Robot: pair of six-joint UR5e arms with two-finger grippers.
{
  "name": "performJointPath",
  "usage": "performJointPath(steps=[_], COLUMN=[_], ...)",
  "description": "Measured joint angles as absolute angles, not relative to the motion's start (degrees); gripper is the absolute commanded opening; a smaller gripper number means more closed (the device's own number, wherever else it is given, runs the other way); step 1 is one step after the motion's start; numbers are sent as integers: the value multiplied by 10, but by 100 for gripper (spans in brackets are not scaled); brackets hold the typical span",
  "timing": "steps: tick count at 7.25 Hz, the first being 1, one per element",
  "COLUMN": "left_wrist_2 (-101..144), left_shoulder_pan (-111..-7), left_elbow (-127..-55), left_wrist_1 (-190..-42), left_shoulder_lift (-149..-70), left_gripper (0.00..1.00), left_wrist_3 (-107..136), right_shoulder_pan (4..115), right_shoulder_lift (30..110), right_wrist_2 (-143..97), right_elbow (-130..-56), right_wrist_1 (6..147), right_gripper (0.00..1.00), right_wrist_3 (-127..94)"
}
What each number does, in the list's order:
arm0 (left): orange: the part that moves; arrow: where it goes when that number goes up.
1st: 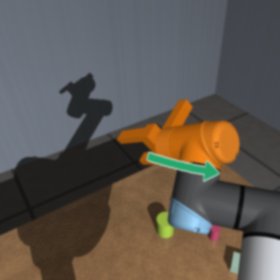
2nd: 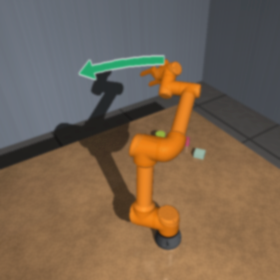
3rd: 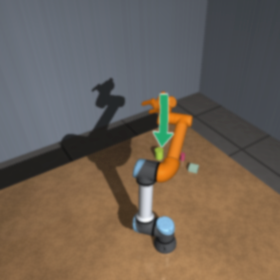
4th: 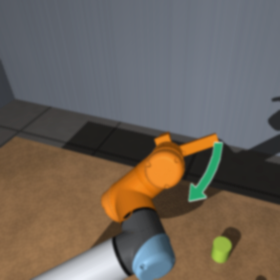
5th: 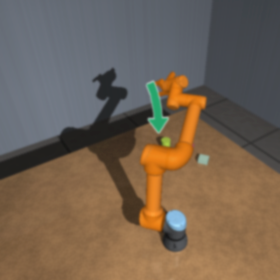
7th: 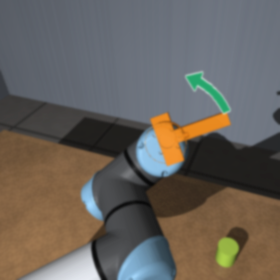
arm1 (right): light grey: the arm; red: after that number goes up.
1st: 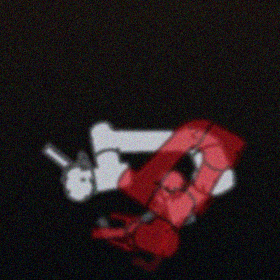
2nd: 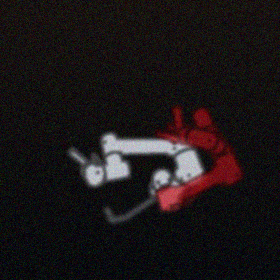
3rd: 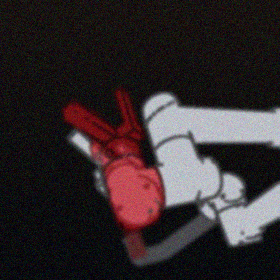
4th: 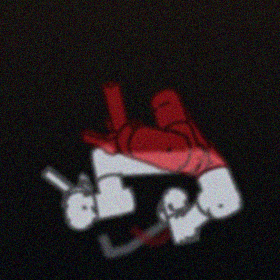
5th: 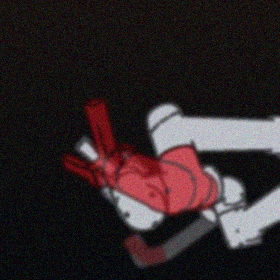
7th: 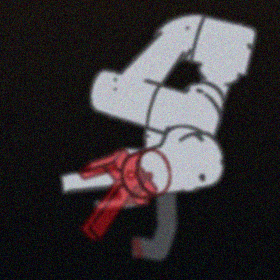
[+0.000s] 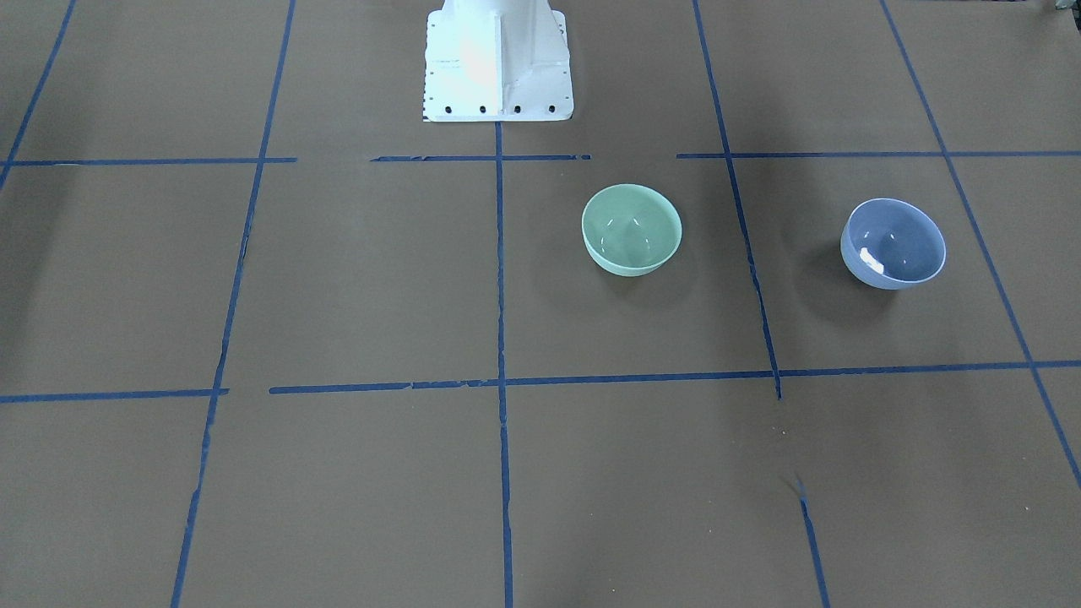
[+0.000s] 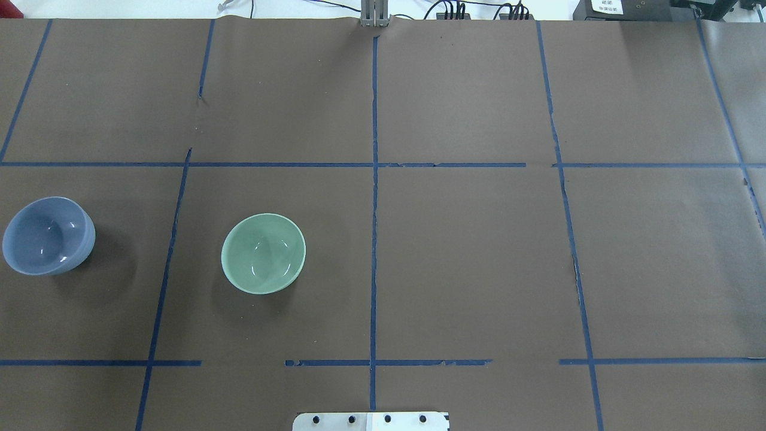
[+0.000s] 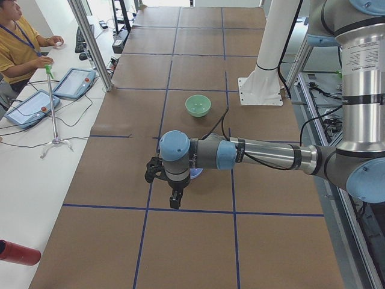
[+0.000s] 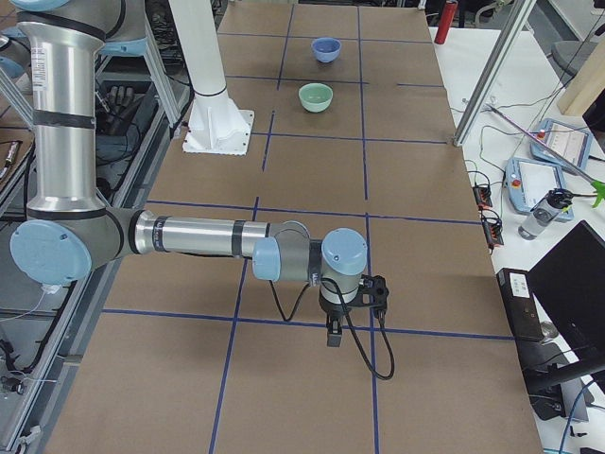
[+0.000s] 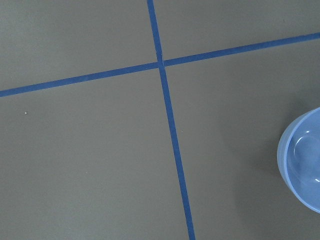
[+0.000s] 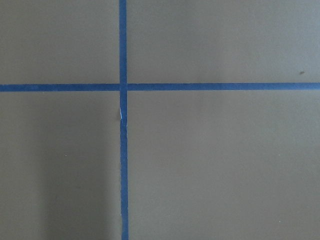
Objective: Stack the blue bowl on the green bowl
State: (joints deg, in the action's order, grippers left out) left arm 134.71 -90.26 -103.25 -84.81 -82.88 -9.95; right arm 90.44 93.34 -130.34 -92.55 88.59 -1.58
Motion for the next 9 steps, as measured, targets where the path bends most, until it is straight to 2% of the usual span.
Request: performJointPath(steps=[5,7,9], left_wrist_2=[1348,1345,1321], left_shoulder_pan=[-883,-810,-727], left_elbow=[-1032,-1023,-976], left_wrist_1=[-896,-997,-1159], left_shoulder_lift=[-854,-850,-844], left_gripper=[100,100,100], left_wrist_3=[-87,34,199], right_shoulder_pan=[904,904,904], right_shoulder_lift=[933,933,933], right_wrist_2=[-1303,-1304,-1304], right_elbow=[-925,-925,-925], right_wrist_1=[886,886,886], right_gripper=[100,100,100], right_wrist_3=[-16,-16,-16])
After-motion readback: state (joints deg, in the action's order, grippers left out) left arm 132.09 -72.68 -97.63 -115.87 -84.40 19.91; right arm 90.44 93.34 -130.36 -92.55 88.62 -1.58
